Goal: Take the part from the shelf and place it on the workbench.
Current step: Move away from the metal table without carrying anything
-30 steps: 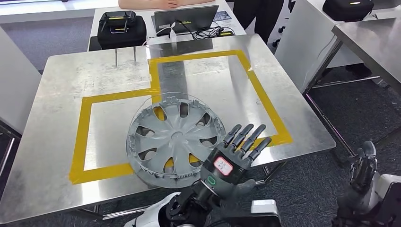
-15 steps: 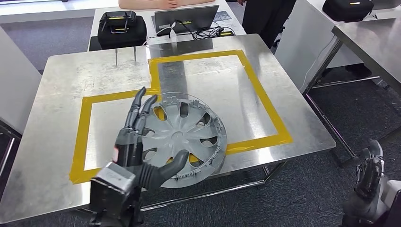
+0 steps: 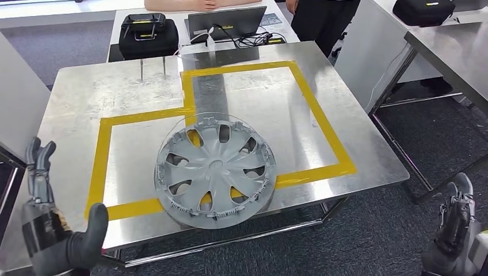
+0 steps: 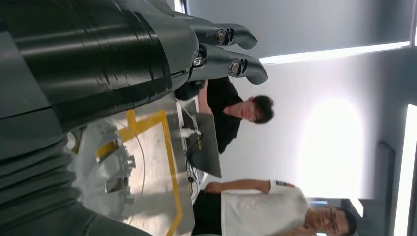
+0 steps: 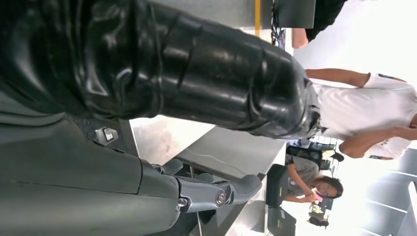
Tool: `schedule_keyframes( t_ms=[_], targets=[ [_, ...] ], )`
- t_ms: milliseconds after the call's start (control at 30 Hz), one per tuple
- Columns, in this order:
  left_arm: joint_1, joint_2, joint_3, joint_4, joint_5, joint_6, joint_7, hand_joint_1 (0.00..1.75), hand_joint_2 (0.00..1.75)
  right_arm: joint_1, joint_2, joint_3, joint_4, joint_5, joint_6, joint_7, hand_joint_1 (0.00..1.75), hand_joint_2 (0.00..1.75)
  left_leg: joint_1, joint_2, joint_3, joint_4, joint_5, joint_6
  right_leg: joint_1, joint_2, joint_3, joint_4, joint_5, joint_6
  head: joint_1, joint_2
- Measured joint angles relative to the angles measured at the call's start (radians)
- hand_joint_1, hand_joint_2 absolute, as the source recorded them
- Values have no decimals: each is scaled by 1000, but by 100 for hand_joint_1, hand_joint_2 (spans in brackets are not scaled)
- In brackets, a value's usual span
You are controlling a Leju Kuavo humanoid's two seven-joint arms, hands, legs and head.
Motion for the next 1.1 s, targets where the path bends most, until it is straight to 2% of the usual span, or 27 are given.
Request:
schedule_keyframes(
  t_ms=[233, 633, 1033, 1067, 1100],
  targets=[
    [53, 28, 19, -61, -95, 42, 54, 0, 0, 7, 1, 30, -21, 15, 0, -1, 0, 0, 0, 0, 0, 0, 0, 0, 0, 0, 0, 0, 0, 0, 0, 0],
    [75, 58, 19, -101, -165, 66, 114, 0, 0, 4, 1, 76, -23, 29, 0, 8, 0, 0, 0, 0, 0, 0, 0, 0, 0, 0, 0, 0, 0, 0, 0, 0],
    [83, 79, 18, -122, -182, 72, 124, 0, 0, 2, -2, 109, -23, 31, 0, 17, 0, 0, 0, 0, 0, 0, 0, 0, 0, 0, 0, 0, 0, 0, 0, 0],
    [83, 81, 18, -124, -176, 74, 119, 26, 0, 1, -3, 110, -23, 31, 0, 18, 0, 0, 0, 0, 0, 0, 0, 0, 0, 0, 0, 0, 0, 0, 0, 0],
    [84, 82, 18, -126, -170, 75, 114, 69, 0, 1, -4, 111, -23, 31, 0, 20, 0, 0, 0, 0, 0, 0, 0, 0, 0, 0, 0, 0, 0, 0, 0, 0]
  ],
)
